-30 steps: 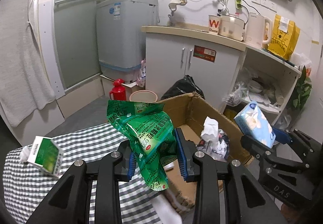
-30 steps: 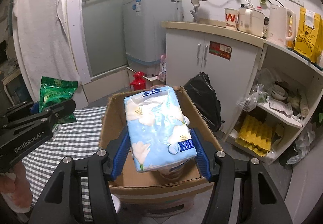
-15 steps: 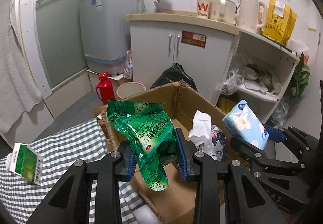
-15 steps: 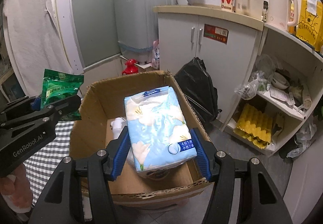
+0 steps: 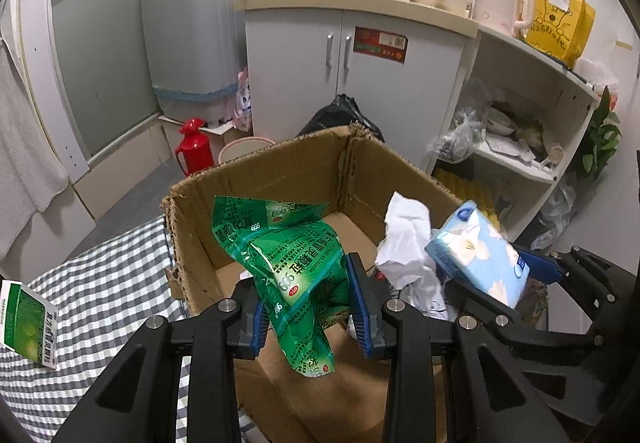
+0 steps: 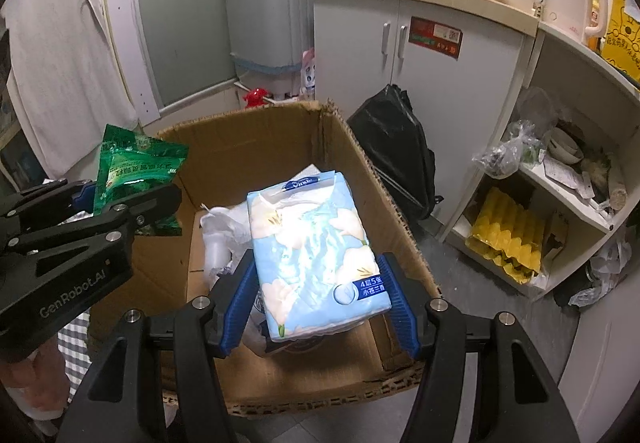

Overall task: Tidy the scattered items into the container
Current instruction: 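Open both grippers to drop the packet and tissue pack into the box, then move both open grippers back over the medicine box and plush toy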

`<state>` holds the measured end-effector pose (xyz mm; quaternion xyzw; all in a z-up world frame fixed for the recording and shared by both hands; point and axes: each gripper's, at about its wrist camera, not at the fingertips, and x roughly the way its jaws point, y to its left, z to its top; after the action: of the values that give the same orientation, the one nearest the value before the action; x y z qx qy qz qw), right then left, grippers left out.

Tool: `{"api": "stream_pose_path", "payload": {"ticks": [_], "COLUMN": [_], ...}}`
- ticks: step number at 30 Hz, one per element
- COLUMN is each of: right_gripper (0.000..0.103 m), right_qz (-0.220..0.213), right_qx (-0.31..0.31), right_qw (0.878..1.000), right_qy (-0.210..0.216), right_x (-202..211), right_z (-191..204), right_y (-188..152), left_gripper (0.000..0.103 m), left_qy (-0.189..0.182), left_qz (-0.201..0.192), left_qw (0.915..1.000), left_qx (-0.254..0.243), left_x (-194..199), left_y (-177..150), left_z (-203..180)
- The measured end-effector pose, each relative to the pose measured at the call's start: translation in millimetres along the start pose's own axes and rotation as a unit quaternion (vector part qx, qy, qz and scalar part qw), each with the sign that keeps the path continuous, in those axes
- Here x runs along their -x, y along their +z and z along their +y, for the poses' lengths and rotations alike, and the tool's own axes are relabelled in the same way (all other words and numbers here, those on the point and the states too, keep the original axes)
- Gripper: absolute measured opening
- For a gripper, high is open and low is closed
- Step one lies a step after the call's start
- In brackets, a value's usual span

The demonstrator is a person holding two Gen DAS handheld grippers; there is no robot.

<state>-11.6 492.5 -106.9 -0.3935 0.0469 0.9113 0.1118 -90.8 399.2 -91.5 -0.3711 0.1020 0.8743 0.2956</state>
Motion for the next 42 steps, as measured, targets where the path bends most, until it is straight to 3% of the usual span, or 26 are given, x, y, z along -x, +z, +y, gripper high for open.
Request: {"api": "stream_pose_path", "payload": {"ticks": [6,10,14,36,42], "right_gripper": [0.060,0.060,0.060,0.060,0.064], "right_qz": [0.002,-0.007,-0.020,-0.077,-0.089], "right_qx": [0.001,-0.005,-0.012,-0.012,-0.003], "right_qw": [1.000,1.000,1.000,0.997,0.996], "right_qy": [-0.002,-0.005,-0.008,0.014,0.030], "right_x": [-6,-2,6,60,70], "right_z": [0,-1,-3,26,47], "right_y": [-4,-3,0,13,18], "left_gripper": [0.036,0.052,0.056,0.057,0.064], "left_qy": [0.001,0.000,0.002,0.037,0.060], "left_qz": [0.001,-0.010,-0.017,-0.069,-0.083], "left_qw": [1.0000,0.9999,0.9998,0.9964,0.9937], "left_qx": [0.007,0.004,0.006,0.035,0.044], "left_x": [-5,1,8,86,108], "left_y": [0,2,4,6,2], "left_z": [3,3,4,41,61]}}
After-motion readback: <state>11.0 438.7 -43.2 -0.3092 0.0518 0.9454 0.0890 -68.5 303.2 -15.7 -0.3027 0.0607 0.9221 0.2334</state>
